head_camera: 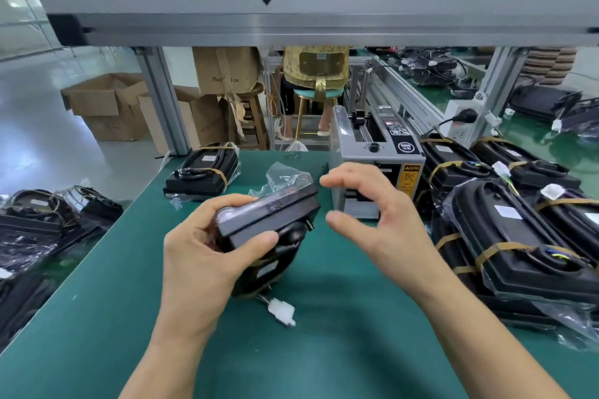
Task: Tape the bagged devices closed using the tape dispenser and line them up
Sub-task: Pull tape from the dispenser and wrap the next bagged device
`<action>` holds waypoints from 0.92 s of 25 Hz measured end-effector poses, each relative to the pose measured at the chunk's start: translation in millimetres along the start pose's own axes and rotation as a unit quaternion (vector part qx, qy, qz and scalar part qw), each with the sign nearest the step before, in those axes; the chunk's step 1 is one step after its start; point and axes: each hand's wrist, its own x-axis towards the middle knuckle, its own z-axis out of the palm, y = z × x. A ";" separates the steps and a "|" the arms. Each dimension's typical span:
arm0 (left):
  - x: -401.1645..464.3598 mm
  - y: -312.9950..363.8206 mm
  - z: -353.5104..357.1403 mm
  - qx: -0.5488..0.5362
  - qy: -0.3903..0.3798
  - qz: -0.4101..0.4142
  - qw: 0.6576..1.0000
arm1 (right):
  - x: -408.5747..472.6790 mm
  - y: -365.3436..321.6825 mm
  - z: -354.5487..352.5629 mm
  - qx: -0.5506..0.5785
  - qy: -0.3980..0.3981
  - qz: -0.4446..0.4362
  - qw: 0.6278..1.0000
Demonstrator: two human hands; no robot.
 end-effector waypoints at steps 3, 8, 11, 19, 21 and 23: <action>4.2 -7.0 -17.3 -0.170 0.011 -0.055 0.984 | -10.3 5.0 -5.7 0.028 -0.105 0.015 0.994; -12.0 -22.9 -14.4 -0.379 0.018 -0.166 0.910 | -17.4 9.3 3.9 0.070 -0.215 0.097 0.969; -15.7 -33.9 -12.4 -0.398 0.012 -0.206 0.894 | -15.8 7.2 4.7 0.025 -0.169 0.066 0.983; -5.1 -24.8 -27.7 -0.066 -0.033 -0.093 0.993 | -13.1 10.8 -0.3 -0.238 -0.169 0.011 0.956; 0.1 -21.4 -31.0 -0.051 -0.101 -0.073 0.991 | -10.8 13.4 1.5 -0.242 -0.195 0.010 0.951; 6.2 -19.1 -35.4 -0.017 -0.180 -0.077 0.981 | -8.2 15.8 2.3 -0.233 -0.216 0.016 0.948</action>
